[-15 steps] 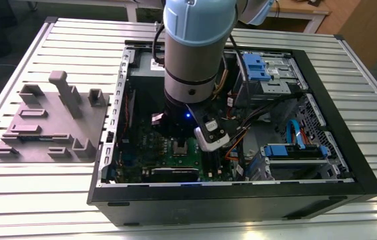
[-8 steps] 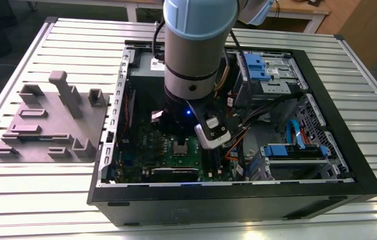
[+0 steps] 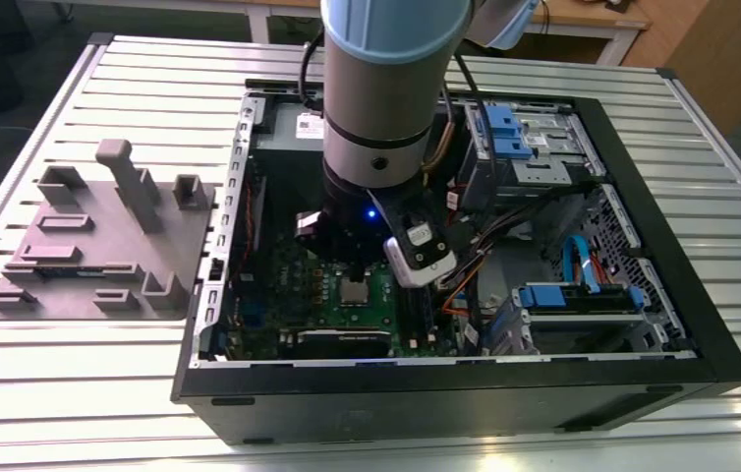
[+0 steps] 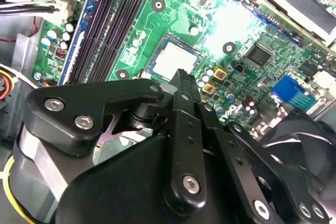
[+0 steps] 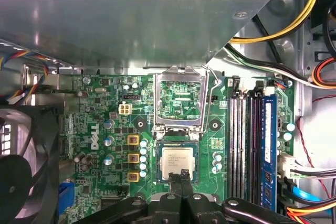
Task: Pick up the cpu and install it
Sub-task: 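Close the cpu cover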
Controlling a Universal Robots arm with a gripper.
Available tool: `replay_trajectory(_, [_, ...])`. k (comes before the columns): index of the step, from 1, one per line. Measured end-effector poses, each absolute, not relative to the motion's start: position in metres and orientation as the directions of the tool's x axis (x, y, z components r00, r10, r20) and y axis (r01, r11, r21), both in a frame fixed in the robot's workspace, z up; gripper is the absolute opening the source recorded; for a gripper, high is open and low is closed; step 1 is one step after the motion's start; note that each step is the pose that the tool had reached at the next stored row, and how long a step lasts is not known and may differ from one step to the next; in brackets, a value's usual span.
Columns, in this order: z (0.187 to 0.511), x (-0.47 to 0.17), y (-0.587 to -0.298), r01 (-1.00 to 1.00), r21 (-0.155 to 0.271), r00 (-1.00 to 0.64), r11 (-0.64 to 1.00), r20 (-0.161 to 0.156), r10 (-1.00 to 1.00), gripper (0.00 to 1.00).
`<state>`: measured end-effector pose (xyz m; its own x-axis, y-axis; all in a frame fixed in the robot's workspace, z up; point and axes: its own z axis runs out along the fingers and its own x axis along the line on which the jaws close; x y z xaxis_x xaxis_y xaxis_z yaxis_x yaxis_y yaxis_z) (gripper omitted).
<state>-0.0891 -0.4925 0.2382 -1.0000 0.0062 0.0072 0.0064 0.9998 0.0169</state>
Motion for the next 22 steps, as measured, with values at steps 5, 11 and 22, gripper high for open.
replay_trajectory(5, [0.2384, -0.0891, -0.4925, 0.006, 0.017, -1.0, 1.0, 0.007, 0.006, 0.1])
replay_trajectory(11, [0.2385, -0.0892, -0.4926, -0.053, 0.017, -0.999, 0.998, 0.007, -0.053, 0.1])
replay_trajectory(22, [0.238, -0.0892, -0.4925, -0.25, 0.017, -0.968, 0.968, 0.007, -0.25, 0.1])
